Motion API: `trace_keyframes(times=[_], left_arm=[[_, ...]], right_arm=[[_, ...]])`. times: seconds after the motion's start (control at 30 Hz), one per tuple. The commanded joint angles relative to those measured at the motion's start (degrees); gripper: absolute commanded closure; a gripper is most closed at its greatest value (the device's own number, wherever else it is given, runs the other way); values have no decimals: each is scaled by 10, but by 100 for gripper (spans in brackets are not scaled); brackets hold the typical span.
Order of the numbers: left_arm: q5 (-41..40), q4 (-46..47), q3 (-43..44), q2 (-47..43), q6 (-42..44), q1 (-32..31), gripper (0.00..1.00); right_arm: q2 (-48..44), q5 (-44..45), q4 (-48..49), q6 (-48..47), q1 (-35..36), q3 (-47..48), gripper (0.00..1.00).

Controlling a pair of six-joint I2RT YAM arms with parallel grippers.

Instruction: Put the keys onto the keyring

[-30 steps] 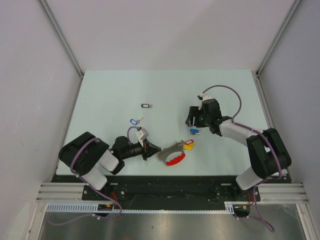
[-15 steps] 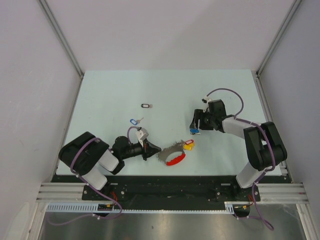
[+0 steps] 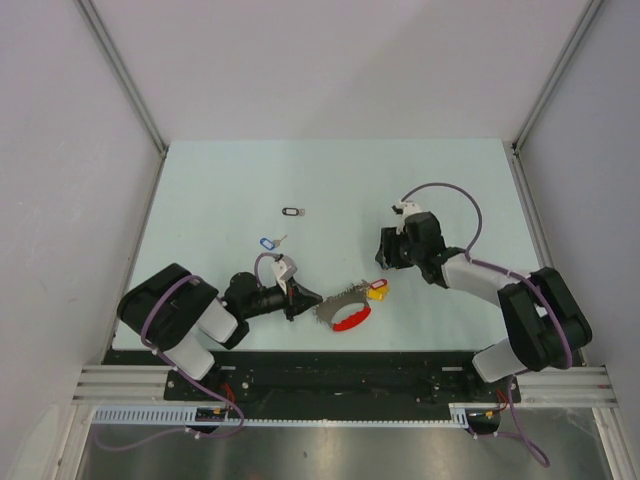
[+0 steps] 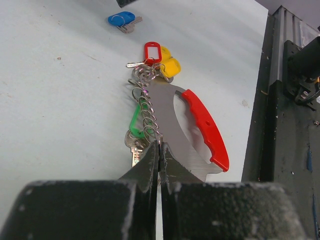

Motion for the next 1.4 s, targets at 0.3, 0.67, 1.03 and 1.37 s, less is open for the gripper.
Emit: trace_keyframes(times=[0.3, 0.67, 1.03, 1.37], left_arm=[[3, 236, 10, 2, -8, 4, 99], [7, 236, 14, 10, -13, 4, 100], [7, 236, 16, 14, -14, 4, 100], [7, 236, 15, 12, -15, 4, 100]], right_arm=[[-65, 208, 312, 1, 111, -190, 62], [-35, 244, 501, -26, 127, -263, 75], [31, 236, 563, -39, 127, -256, 79], [83, 222, 590, -44, 126, -246, 83]])
